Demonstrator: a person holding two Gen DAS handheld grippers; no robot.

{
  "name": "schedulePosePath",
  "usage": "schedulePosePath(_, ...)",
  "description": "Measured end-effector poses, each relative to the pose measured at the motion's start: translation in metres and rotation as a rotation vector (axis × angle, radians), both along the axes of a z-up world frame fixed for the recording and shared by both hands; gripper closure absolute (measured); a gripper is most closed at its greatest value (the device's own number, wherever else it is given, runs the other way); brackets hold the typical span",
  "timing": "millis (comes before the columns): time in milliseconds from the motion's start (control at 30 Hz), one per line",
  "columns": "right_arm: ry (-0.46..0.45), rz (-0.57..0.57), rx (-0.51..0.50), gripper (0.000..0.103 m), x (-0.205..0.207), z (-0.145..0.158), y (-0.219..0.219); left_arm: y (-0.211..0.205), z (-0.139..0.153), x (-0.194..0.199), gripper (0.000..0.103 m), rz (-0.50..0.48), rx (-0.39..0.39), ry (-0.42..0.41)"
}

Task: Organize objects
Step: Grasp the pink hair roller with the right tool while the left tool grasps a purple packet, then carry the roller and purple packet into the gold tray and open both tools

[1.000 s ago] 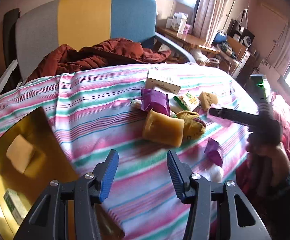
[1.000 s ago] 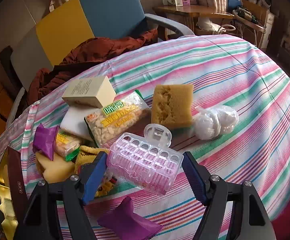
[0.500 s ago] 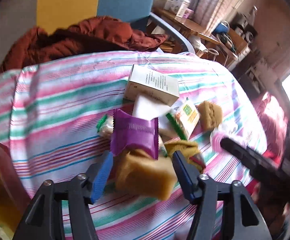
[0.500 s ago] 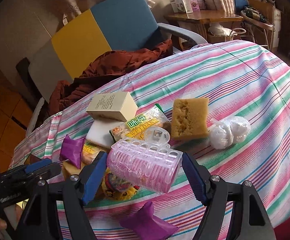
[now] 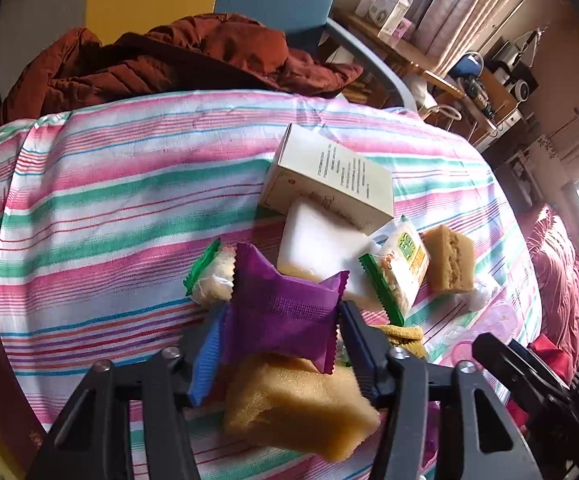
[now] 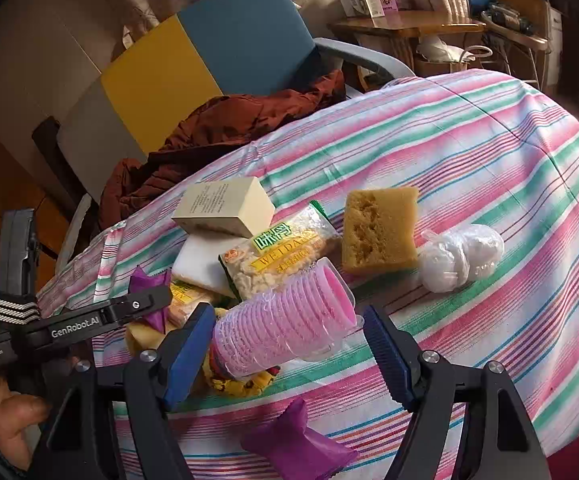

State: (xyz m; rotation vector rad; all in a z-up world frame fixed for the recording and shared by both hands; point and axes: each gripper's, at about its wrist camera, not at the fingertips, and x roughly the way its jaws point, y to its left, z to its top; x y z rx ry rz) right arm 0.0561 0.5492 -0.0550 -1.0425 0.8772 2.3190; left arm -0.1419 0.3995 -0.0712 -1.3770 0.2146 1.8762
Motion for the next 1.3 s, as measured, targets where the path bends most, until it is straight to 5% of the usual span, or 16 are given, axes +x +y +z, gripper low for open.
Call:
schedulePosePath(300, -0.075, -0.036, -0.069, 0.011, -0.005, -0.023, 0.013, -0.027, 0.034, 0.014, 0.052, -0.019, 0.14, 0.063)
schedulePosePath(667, -0.241, 0.013, -0.038, 0.018, -0.016, -0.047, 0.005, -0.099, 0.061, 0.037, 0.052, 0.02, 0.224, 0.051)
schedulePosePath(733, -0.25, 0.015, -0.03, 0.036, -0.017, -0.048, 0.003, -0.115, 0.061, 0.04, 0.052, 0.037, 0.231, 0.042)
schedulePosePath(800, -0.242, 0.019, -0.024, 0.065, -0.017, -0.047, 0.003, -0.129, 0.062, 0.044, 0.052, 0.049, 0.237, 0.038)
schedulePosePath(1033, -0.12, 0.009, 0.053, 0.067, -0.009, -0.02, -0.001, -0.188, 0.07, 0.062, 0.052, 0.1, 0.255, 0.058)
schedulePosePath(1300, 0.075, 0.139, 0.113, 0.067, -0.01, 0.028, -0.04, -0.283, 0.074, 0.059, 0.052, 0.262, 0.252, 0.081)
